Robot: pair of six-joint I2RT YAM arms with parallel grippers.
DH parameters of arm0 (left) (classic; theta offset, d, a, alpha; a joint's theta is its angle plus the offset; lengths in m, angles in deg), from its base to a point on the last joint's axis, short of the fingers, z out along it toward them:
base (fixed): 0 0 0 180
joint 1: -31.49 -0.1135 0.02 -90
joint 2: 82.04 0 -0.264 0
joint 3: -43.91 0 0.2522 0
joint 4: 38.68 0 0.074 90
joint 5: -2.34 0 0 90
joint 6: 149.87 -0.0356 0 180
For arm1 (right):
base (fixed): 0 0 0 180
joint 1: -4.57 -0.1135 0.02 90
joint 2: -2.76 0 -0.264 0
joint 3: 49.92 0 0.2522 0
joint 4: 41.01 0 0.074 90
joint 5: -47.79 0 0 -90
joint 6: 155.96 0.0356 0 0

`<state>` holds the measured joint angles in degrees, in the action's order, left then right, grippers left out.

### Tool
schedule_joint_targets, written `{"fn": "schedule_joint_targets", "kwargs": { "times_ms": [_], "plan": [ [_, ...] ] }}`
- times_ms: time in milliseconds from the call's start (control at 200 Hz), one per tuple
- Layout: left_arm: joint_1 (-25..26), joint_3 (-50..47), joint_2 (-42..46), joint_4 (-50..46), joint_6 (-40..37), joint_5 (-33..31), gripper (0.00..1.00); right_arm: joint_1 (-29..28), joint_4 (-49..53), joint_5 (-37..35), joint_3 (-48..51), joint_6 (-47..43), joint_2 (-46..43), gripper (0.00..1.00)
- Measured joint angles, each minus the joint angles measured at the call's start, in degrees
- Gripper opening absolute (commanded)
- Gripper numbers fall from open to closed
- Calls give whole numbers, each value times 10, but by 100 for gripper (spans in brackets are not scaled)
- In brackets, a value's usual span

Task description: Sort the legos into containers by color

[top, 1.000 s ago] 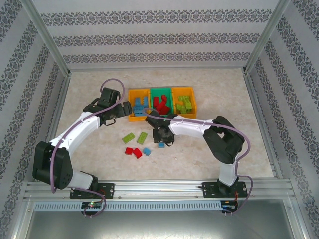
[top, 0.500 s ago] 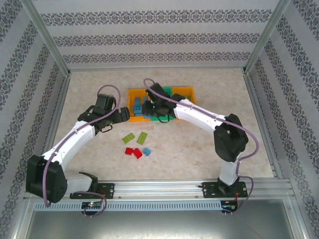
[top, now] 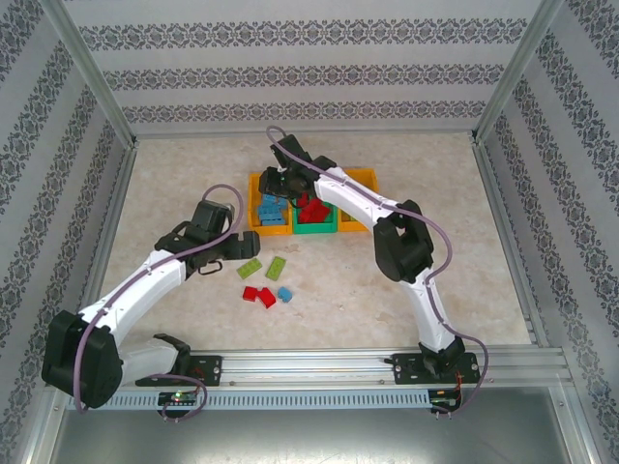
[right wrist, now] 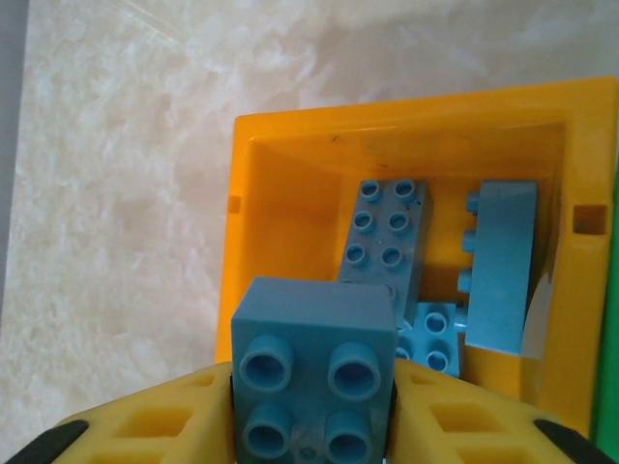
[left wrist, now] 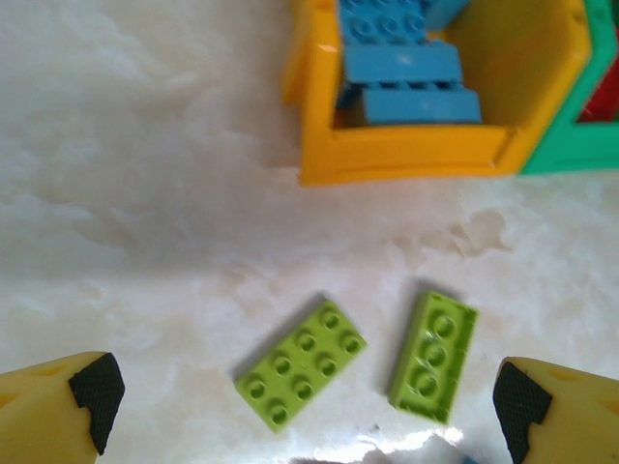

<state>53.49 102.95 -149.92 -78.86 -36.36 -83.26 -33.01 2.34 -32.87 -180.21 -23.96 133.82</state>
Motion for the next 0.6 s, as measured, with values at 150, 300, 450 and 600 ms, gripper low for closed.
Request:
{"fn": "schedule_joint_targets", "kwargs": {
  "times_ms": [150,300,450,600],
  "plan": [
    [66,-1,1,3,-28,0,98,8,11,6,-22,-2,26,54],
    [128,-2,-10,4,-46,0,95,11,8,14,-27,1,28,68],
    [169,-2,-28,3,-57,0,92,11,4,24,-27,4,28,76],
    [210,-2,-45,3,-66,1,90,11,-3,34,-12,9,10,81]
  ]
}}
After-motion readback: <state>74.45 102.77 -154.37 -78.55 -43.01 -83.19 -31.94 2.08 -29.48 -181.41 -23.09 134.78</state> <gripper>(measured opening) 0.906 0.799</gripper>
